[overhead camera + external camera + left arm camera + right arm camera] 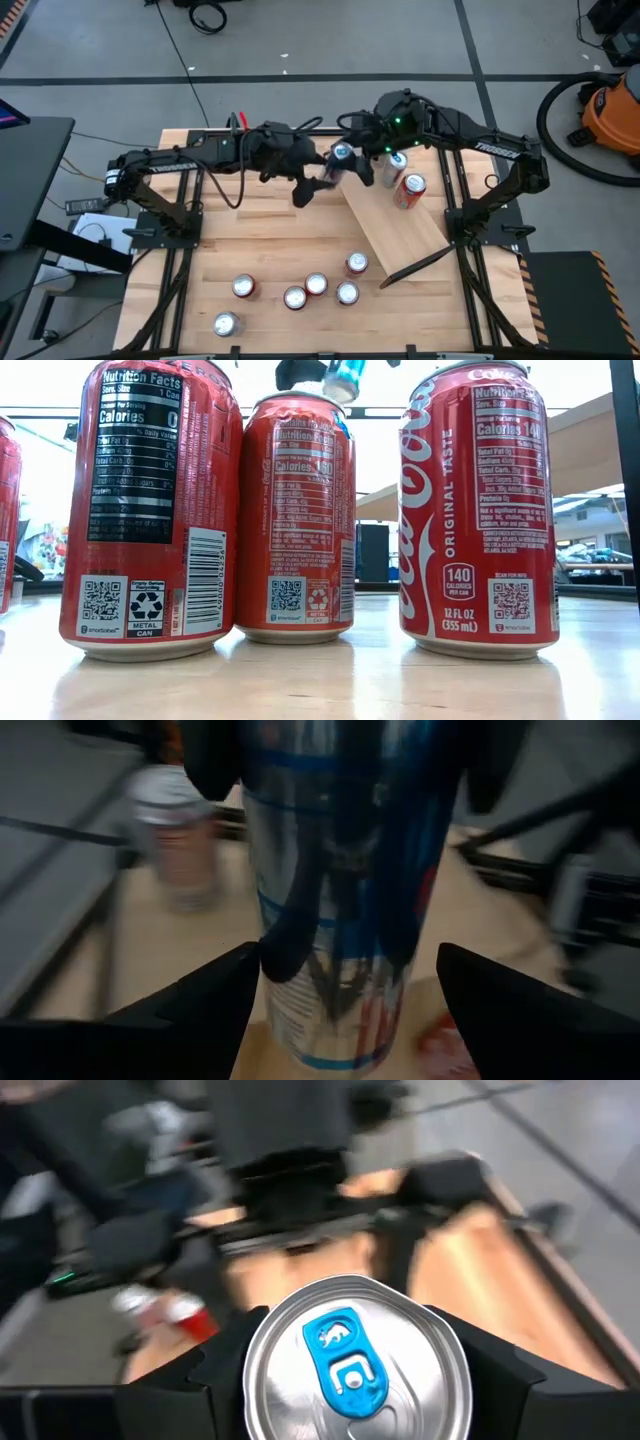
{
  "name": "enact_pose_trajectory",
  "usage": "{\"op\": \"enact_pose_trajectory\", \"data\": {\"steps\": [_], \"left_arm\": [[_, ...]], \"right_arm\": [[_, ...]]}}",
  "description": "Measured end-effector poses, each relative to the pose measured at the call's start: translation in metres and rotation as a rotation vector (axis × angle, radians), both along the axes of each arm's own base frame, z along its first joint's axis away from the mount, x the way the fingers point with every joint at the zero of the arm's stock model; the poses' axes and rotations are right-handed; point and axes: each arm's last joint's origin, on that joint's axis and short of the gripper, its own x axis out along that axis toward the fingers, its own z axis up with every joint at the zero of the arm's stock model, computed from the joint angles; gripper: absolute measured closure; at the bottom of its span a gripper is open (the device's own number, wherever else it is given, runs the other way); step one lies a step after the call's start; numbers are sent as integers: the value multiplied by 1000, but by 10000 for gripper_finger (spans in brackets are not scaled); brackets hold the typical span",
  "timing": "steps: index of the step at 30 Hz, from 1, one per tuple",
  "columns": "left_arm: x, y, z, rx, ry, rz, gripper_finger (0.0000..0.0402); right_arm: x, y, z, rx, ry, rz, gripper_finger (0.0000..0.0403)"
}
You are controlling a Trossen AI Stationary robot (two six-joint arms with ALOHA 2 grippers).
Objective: Place canned beverage on shelf
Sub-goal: Put the blue soda can on the shelf aligned with the other blue soda can
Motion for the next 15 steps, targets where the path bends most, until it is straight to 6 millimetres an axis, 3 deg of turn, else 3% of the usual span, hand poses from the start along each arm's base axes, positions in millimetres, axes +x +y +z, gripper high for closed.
{"op": "enact_pose_trajectory", "data": {"steps": [7,15], "left_arm": [[-1,-4,1,-137,-15,-234,85],[-2,-4,0,-188,-2,-247,85]], "right_arm": [[0,5,5,-10,-83,279,148],[-1,6,13,-96,-161,314,148]]}}
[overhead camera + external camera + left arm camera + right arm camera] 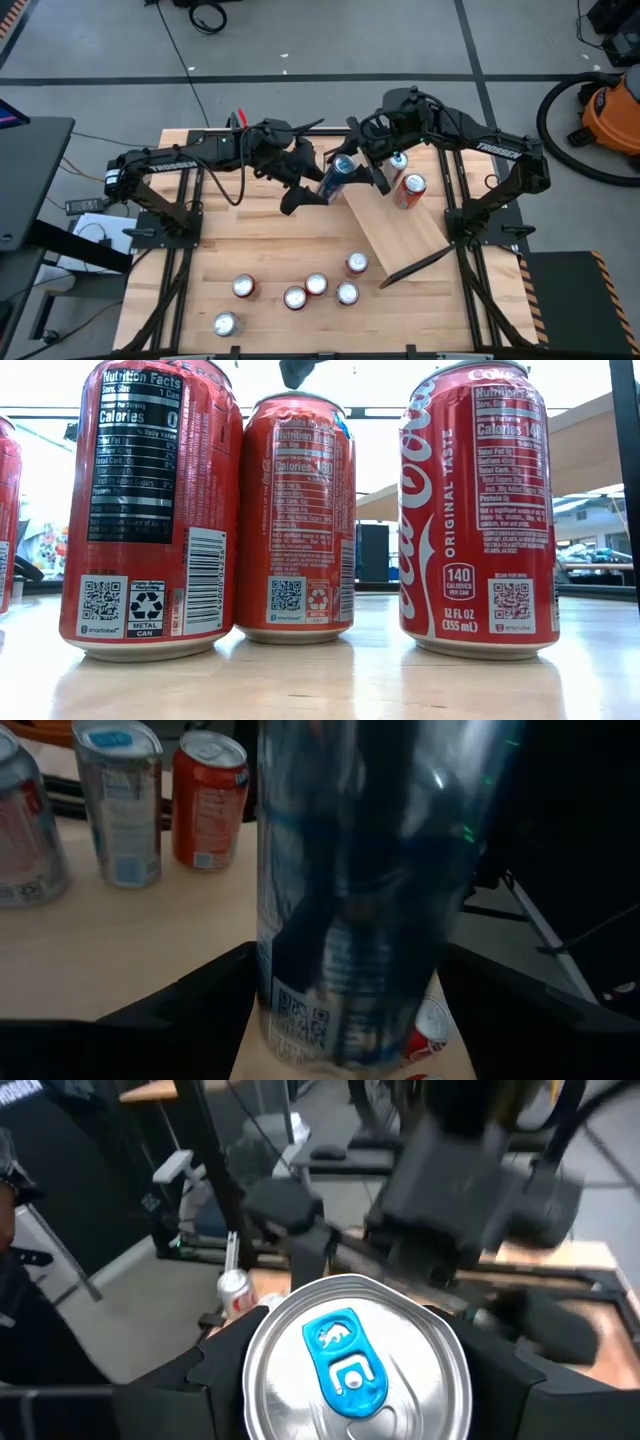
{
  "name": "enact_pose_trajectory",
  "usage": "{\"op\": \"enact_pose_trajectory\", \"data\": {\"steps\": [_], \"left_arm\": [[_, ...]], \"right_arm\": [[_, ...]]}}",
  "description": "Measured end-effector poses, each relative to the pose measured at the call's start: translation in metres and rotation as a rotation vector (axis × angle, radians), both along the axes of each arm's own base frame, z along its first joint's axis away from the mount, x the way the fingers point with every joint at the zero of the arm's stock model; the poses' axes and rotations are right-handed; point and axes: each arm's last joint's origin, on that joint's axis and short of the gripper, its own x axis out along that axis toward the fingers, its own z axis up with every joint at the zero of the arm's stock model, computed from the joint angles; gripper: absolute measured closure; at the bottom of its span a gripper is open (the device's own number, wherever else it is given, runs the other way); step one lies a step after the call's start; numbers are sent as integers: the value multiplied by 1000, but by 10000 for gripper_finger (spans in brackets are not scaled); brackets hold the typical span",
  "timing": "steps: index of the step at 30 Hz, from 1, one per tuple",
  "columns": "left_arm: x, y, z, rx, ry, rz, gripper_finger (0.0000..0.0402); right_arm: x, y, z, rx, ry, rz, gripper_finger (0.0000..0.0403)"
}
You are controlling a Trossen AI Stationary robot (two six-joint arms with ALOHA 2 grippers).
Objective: Place canned beverage on shelf
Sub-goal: Put the blue soda can on the shelf aligned with the other blue soda can
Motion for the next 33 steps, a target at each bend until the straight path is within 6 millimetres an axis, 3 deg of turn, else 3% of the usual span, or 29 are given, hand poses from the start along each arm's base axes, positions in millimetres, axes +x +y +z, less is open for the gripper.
{"op": "enact_pose_trajectory", "data": {"steps": [12,21,28,33], "left_arm": [[2,0,2,0,-28,-10,91],[3,2,5,19,-71,-10,159],[3,2,5,19,-66,-2,161],[3,3,2,40,-44,37,152]], "right_arm": [[-7,2,12,-11,-79,-21,147],[-7,6,12,-22,-77,-29,147],[-7,5,12,13,-61,-68,144],[-8,3,9,64,-6,-142,118]]}}
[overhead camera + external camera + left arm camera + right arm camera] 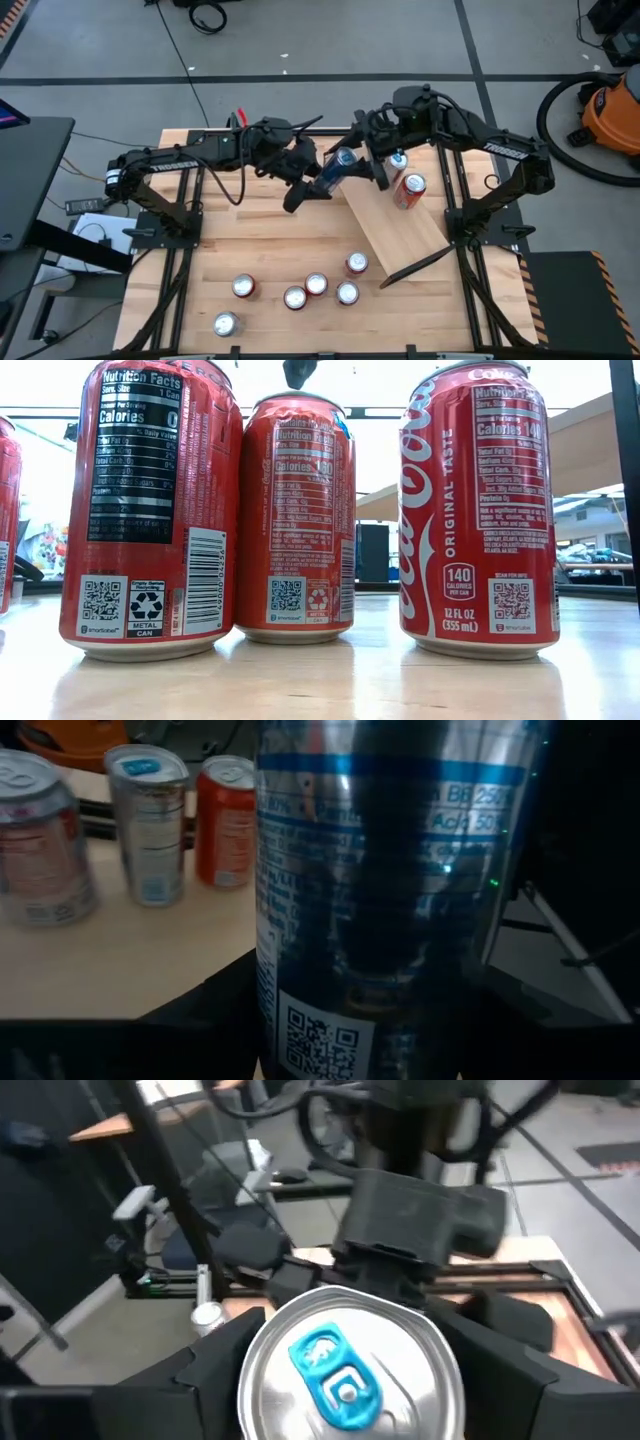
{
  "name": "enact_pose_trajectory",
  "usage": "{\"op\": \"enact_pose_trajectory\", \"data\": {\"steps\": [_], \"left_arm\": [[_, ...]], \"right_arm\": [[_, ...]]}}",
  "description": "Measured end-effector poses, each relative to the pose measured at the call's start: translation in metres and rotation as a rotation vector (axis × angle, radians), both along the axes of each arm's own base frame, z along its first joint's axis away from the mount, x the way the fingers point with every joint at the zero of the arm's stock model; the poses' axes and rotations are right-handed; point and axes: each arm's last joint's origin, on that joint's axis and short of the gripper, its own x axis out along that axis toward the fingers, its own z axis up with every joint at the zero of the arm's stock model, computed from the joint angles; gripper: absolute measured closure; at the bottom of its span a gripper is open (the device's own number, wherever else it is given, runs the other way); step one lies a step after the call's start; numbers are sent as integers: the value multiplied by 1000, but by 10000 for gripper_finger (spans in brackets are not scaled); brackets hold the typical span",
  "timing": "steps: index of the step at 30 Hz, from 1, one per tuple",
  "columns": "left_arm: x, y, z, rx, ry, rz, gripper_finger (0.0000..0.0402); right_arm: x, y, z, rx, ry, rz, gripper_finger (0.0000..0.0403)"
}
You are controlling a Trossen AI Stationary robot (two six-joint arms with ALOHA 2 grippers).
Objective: Place canned beverage on shelf
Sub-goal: Put the blue soda can on the shelf aligned with the other blue soda can
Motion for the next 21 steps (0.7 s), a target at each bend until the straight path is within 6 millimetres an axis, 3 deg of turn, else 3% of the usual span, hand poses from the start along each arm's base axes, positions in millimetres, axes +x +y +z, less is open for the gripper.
{"op": "enact_pose_trajectory", "data": {"steps": [8,14,21], "left_arm": [[0,3,-3,97,23,109,154],[-1,9,-5,226,67,293,153],[-2,11,-5,367,90,461,152]], "right_arm": [[-9,-3,2,69,38,-135,68],[-19,-5,1,70,144,-274,64],[-21,-7,5,47,133,-349,64]]}}
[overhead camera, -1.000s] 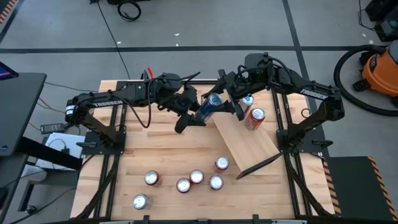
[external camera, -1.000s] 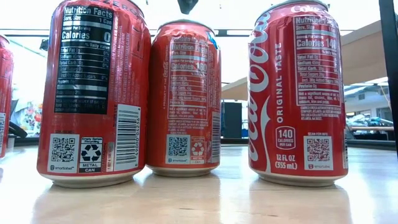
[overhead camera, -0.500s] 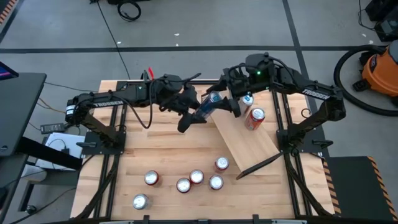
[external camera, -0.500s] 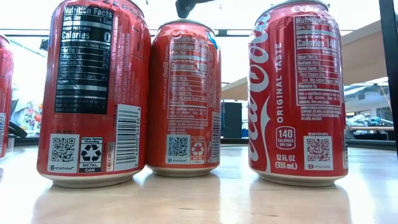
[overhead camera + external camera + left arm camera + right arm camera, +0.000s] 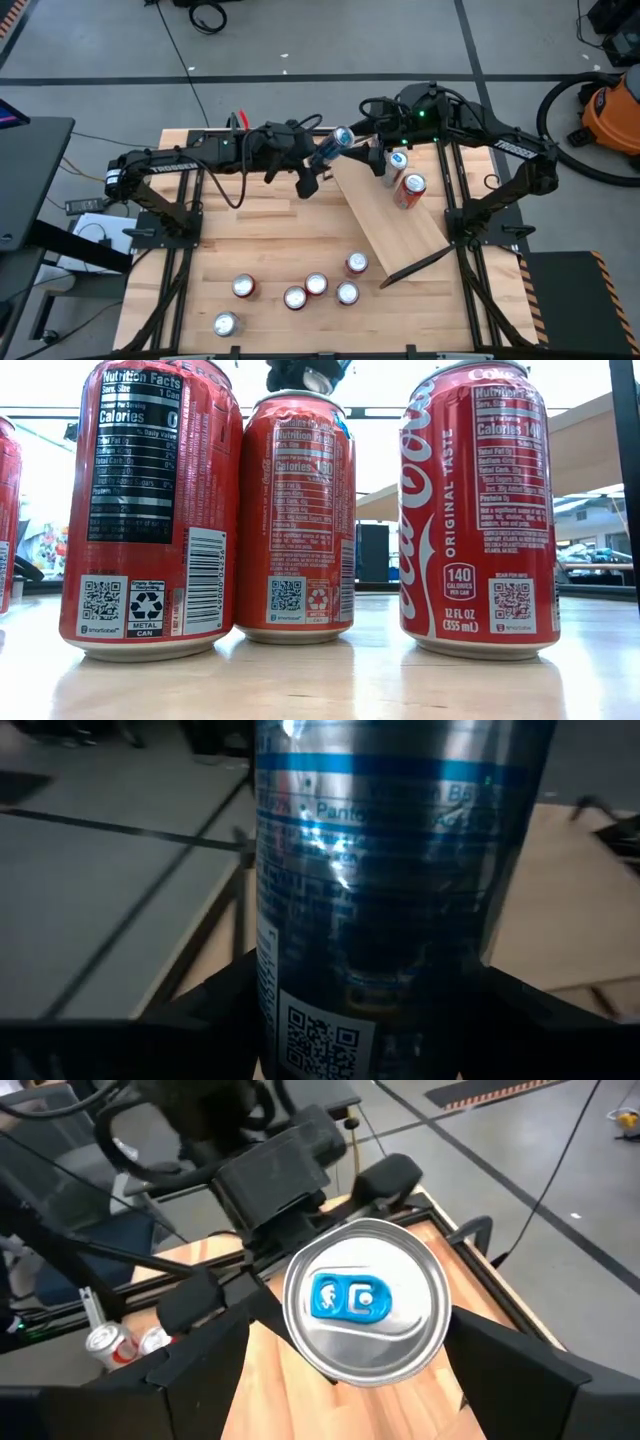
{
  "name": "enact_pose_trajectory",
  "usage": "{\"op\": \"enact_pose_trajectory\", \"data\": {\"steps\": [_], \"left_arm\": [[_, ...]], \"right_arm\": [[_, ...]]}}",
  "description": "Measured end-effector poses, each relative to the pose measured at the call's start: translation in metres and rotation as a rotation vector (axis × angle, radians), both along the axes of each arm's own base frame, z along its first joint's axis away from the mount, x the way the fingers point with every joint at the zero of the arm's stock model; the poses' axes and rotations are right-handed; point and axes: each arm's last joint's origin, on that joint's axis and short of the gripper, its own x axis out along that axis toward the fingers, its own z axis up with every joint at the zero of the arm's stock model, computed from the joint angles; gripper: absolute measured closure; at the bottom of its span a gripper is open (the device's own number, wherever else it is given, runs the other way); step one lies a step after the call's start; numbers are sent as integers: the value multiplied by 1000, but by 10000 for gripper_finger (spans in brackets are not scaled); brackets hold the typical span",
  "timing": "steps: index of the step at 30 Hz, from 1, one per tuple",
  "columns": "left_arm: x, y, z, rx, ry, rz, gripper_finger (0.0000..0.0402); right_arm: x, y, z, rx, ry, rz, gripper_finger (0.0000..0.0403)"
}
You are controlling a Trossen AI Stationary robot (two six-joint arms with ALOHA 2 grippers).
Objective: Place canned beverage on shelf
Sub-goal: Put the blue soda can on the shelf aligned with the other blue soda can
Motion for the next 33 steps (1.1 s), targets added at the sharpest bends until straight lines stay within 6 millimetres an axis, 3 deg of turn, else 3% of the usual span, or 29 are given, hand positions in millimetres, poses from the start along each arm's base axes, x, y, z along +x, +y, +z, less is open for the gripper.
{"op": "enact_pose_trajectory", "data": {"steps": [9,24,33], "left_arm": [[1,-11,1,133,35,67,151],[1,-12,3,155,15,110,150],[1,-12,4,154,14,111,150]], "right_arm": [[5,-3,4,-82,-50,-13,64],[43,-10,-15,-145,-28,11,66],[48,-11,-20,-153,-15,16,130]]}}
